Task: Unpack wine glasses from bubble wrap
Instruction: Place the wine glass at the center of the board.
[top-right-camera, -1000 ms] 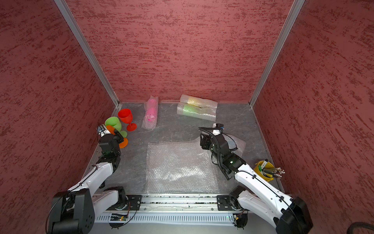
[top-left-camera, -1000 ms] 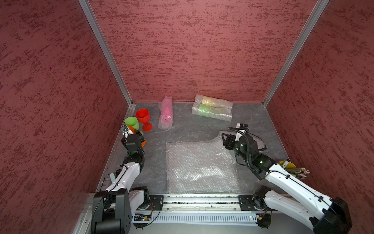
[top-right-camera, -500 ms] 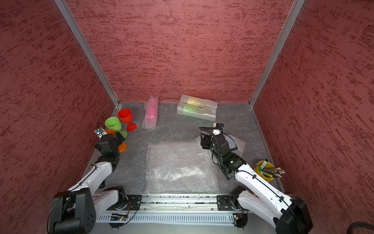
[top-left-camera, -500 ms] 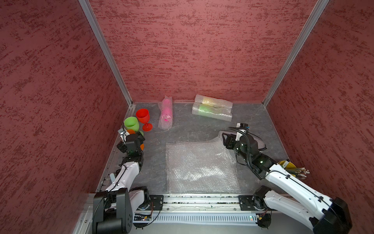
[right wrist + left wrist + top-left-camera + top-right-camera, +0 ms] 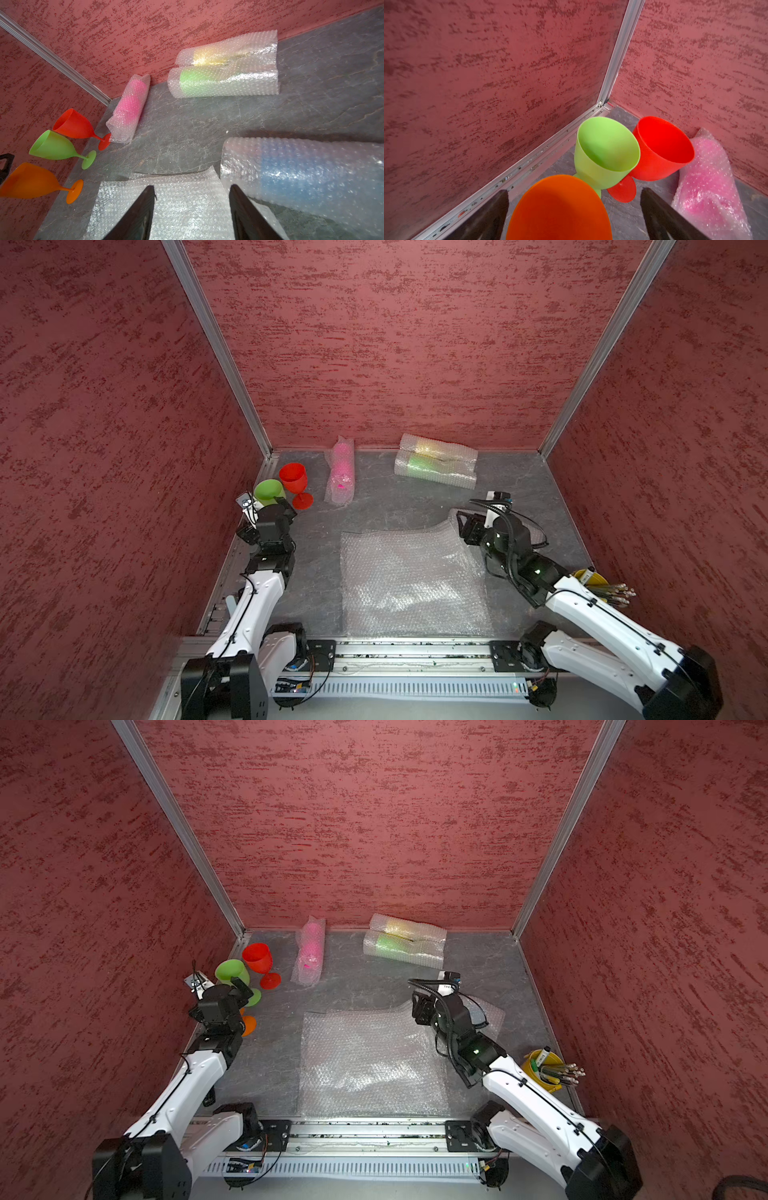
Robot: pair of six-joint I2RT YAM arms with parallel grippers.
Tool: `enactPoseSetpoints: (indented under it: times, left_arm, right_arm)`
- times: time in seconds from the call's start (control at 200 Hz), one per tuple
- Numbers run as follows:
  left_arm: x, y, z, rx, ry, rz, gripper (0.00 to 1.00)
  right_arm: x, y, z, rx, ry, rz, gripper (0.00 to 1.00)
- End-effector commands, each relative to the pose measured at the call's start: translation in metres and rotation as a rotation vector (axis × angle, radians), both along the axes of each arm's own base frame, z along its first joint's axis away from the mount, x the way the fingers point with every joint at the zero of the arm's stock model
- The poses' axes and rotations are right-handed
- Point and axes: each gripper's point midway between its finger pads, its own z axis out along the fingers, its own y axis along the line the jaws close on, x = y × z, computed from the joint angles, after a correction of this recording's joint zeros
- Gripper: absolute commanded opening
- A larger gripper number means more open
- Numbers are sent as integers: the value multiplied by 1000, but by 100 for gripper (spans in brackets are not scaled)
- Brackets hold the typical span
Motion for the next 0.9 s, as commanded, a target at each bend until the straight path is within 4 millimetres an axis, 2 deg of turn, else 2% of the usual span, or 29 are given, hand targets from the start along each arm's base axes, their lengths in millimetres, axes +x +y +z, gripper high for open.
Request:
enactPoseSetpoints:
  times: [0.0, 0.135, 0.235, 0.366, 0.446, 0.501, 0.521, 0.536, 0.621, 0.771, 0.897]
  left_arm:
    - [-12, 6, 8, 3, 17, 78, 100]
    - [-11, 0, 47, 126, 26, 113, 100]
    - [1, -20, 81, 227, 14, 76, 100]
    - [31, -70, 121, 293, -21, -70, 100]
    - [60, -116, 134, 289, 1, -221, 100]
    - [80, -146, 133, 275, 76, -328, 100]
    - [85, -158, 122, 272, 149, -396, 100]
    - [92, -166, 122, 261, 167, -437, 100]
    - [117, -187, 101, 195, 258, -505, 100]
    - [159, -194, 53, -87, 352, -591, 100]
    - [198, -193, 12, -205, 428, -578, 100]
  right_arm:
    - [2, -5, 22, 21, -37, -27, 60]
    - [0, -8, 25, 23, -43, -34, 60]
    - [0, -8, 26, 26, -44, -34, 60]
    - [1, -5, 24, 27, -38, -24, 60]
    - [2, -3, 21, 22, -26, -18, 60]
    - [3, -2, 18, 18, -15, -17, 60]
    - [3, -2, 17, 17, -14, -16, 60]
    - [4, -1, 18, 18, -13, -15, 61]
    - [6, 1, 14, 11, 3, -12, 60]
    - [8, 2, 10, -7, 21, -16, 60]
    - [11, 4, 4, -19, 48, -14, 60]
